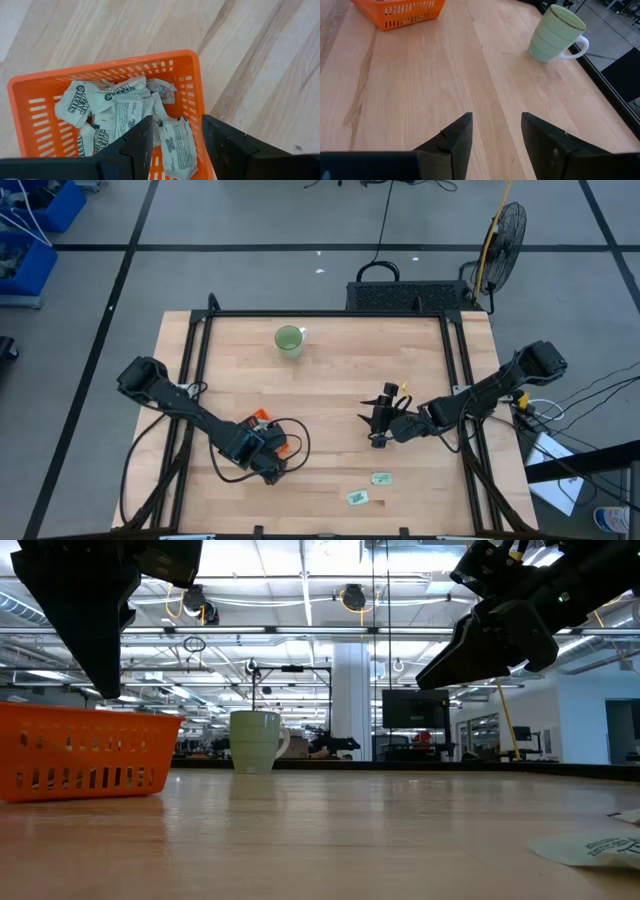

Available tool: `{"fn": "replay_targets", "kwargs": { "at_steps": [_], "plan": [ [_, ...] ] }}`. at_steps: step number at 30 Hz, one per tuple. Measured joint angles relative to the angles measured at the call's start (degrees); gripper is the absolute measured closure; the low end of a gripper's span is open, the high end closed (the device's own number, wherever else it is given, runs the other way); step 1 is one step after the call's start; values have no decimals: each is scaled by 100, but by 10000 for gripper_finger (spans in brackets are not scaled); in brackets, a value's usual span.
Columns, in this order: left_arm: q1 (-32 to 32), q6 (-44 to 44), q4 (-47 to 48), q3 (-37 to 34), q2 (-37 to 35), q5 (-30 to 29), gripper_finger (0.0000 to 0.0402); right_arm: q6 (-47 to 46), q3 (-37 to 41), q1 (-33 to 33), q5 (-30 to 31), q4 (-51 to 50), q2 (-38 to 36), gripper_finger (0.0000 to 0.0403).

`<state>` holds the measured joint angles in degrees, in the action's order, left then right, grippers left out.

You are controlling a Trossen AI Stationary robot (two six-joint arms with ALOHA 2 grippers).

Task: Pick and place Stevia / Truvia into bins
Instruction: Put the stevia packet into the orange basket

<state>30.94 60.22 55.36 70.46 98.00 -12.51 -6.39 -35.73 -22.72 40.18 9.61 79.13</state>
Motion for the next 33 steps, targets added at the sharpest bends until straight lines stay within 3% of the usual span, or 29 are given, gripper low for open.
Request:
{"fn": "replay_targets", "kwargs": {
  "at_steps": [7,13,17,23,33],
  "plan": [
    [-29,-141,-33,0,0,-262,227,51,0,2,0,0,0,240],
    [-179,-663,-792,0,0,-465,227,1710,0,15,6,-1,1,239],
    [-249,-1419,-1645,0,0,-458,227,2213,0,13,2,-2,2,242],
    [-409,-2992,-3194,2,0,-461,227,1811,0,13,1,116,3,241],
    [-463,-3814,-4446,4,104,-390,227,1791,0,13,7,1681,4,241]
  ]
}}
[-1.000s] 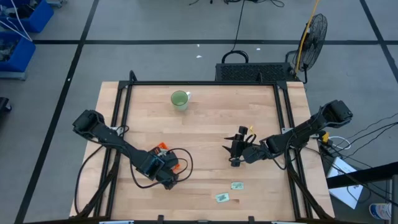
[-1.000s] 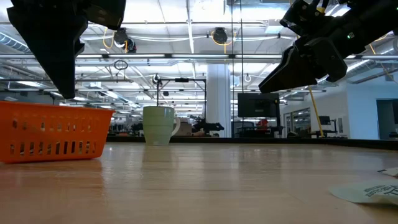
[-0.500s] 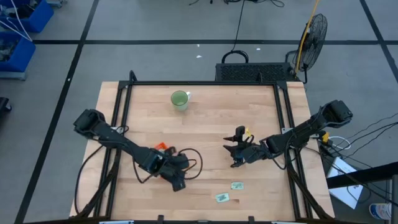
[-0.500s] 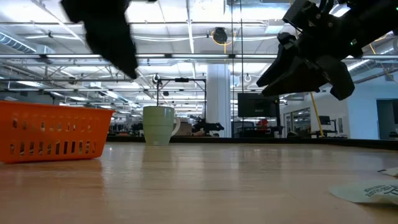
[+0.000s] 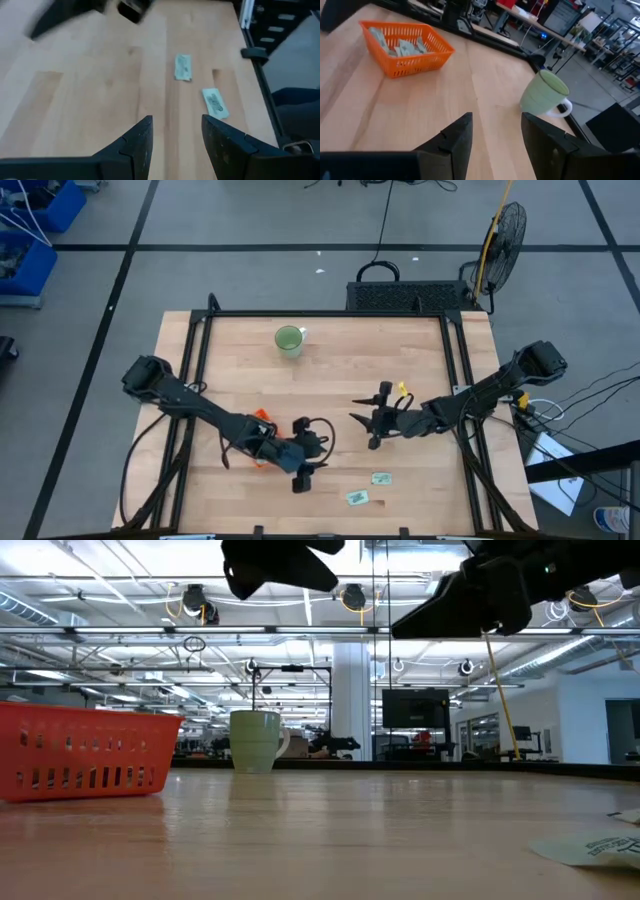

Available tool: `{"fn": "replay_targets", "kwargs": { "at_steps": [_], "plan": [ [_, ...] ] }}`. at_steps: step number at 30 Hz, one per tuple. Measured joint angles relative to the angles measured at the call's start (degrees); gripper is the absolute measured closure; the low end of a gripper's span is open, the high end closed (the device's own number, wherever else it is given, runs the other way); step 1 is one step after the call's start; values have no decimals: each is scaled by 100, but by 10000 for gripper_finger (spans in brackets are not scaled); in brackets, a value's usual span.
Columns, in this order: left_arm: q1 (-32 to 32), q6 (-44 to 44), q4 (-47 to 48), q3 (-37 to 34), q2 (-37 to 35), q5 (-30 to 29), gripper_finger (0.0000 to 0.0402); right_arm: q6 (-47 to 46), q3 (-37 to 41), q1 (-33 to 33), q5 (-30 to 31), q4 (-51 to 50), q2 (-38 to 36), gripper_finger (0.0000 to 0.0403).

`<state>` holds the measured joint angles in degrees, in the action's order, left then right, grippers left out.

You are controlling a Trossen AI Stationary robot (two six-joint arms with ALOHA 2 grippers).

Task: Pick and place Stevia / Truvia into bins
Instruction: Put the stevia packet into the orange basket

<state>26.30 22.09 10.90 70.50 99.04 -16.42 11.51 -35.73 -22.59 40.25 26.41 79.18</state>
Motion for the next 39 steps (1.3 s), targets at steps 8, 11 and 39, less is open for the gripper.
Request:
{"fn": "replay_targets", "kwargs": {
  "at_steps": [8,11,39],
  "plan": [
    [-15,-2,-577,0,825,979,227,9,0,24,18,31,0,245],
    [-15,-64,-890,0,1104,1339,227,-47,0,-45,18,24,-27,248],
    [-160,-256,-939,0,1260,1136,227,-5631,304,-2432,-2092,-1796,431,248]
  ]
}}
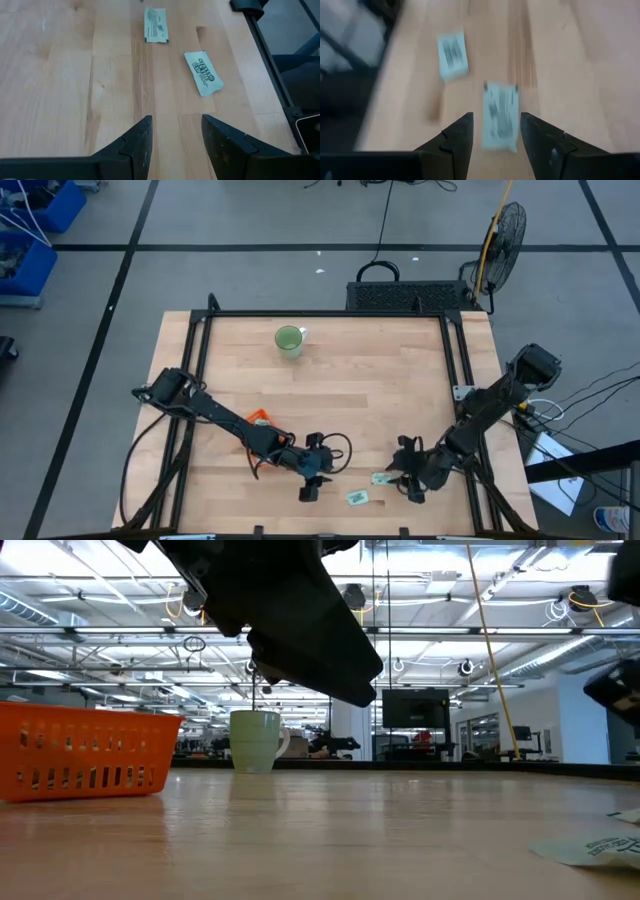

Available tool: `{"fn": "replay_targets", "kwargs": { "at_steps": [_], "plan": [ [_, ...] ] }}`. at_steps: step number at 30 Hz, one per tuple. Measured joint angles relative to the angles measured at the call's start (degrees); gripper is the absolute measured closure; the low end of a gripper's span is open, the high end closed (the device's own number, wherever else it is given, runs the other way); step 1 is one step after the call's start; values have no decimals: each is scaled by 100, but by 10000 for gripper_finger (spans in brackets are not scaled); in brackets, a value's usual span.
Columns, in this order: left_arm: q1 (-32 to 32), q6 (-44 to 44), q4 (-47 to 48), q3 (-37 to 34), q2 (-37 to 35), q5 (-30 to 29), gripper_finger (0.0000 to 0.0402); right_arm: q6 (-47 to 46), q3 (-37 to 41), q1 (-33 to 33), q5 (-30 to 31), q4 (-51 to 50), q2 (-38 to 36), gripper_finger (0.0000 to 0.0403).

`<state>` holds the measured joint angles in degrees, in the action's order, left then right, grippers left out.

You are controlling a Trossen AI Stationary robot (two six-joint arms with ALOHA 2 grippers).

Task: Pick and place Stevia / Truvia into bins
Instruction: Put the stevia packet into the orange basket

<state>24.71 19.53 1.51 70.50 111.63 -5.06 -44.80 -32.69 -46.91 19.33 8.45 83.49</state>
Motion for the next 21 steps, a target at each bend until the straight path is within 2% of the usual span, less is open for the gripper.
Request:
{"fn": "replay_targets", "kwargs": {
  "at_steps": [3,8,12,15,19,21],
  "plan": [
    [0,0,-8,0,0,0,227,325,7,-117,18,-41,374,248],
    [0,0,-8,0,0,0,227,221,-4,-177,399,105,815,248],
    [0,-17,-6,0,0,0,227,250,-15,-170,427,126,984,258],
    [0,-22,-6,-2,0,0,227,266,-15,-164,446,108,998,292],
    [-39,1,-37,0,0,1,227,255,-4,-147,542,131,961,369],
    [-72,42,-41,-2,0,0,227,382,2,-142,548,218,963,393]
  ]
}}
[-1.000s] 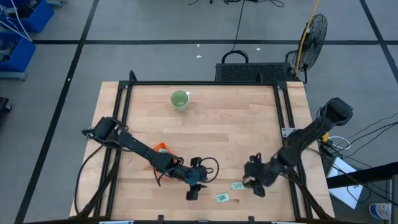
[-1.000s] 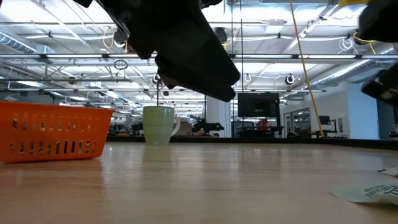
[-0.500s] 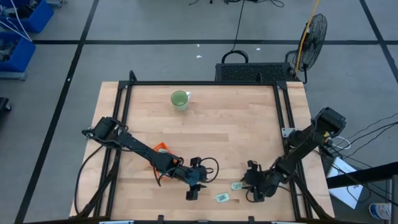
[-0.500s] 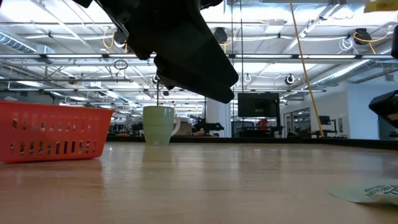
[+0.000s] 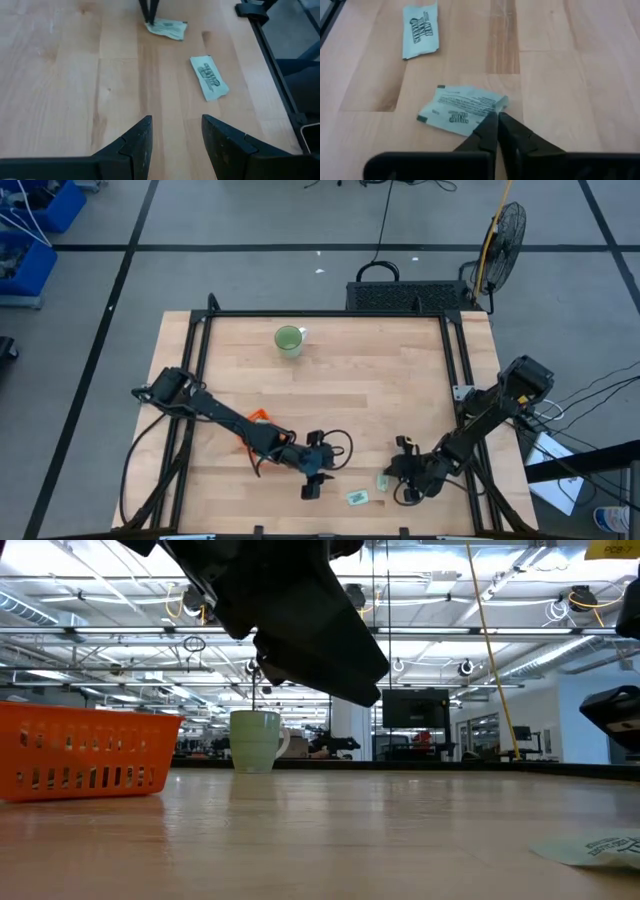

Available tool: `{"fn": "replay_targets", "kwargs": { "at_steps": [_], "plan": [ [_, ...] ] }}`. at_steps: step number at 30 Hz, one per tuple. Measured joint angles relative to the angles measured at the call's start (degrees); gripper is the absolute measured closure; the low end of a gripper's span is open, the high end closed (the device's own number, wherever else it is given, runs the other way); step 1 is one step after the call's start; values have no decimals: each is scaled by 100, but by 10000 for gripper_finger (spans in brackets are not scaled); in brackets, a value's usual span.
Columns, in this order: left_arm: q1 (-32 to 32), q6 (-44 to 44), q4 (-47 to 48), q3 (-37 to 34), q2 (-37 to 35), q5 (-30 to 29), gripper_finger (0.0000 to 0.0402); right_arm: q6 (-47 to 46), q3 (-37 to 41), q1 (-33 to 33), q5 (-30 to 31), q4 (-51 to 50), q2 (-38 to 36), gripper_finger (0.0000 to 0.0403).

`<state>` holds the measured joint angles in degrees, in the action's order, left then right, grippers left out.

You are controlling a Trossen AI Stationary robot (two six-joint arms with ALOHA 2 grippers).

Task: Pick and place Stevia / Truvia into bins
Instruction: Put the stevia packet into the orange basket

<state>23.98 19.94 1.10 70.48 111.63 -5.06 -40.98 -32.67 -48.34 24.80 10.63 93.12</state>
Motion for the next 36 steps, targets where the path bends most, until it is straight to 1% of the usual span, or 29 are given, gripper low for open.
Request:
{"fn": "replay_targets", "kwargs": {
  "at_steps": [2,5,7,9,11,13,16,18,20,21,24,27,28,32,36],
  "plan": [
    [-24,2,-2,0,0,0,227,190,1,1,-11,99,5,395],
    [-95,-36,-58,0,0,0,227,652,17,30,201,301,-60,400],
    [-160,-111,-217,0,0,-58,227,1154,19,113,571,536,-179,401],
    [-240,-141,-543,0,0,-358,227,1659,7,217,1027,683,-319,402],
    [-333,41,-933,0,0,-584,227,2178,7,352,1311,713,-349,402],
    [-431,266,-1209,0,0,-560,227,2485,11,477,1348,715,-348,402],
    [-522,479,-1391,0,0,-327,227,2776,11,613,1392,745,-351,402],
    [-555,370,-1365,0,0,-246,227,3047,13,679,1738,940,-351,402],
    [-593,253,-1299,-2,0,-306,227,3437,11,751,2167,1344,-357,402],
    [-611,245,-1280,-2,0,-364,227,3625,11,801,2290,1526,-359,402],
    [-679,192,-1275,-2,0,-494,227,3967,11,958,2231,2029,-359,403],
    [-736,25,-1272,-2,0,-564,227,4390,11,1039,1850,2388,-360,403],
    [-758,-29,-1266,-2,0,-564,227,4513,11,1047,1817,2481,-360,403],
    [-828,-77,-1154,-2,0,-551,227,4755,9,1049,1863,2642,-360,403],
    [-836,-81,-1127,-2,0,-503,227,4772,8,1086,1861,2646,-360,403]
  ]
}}
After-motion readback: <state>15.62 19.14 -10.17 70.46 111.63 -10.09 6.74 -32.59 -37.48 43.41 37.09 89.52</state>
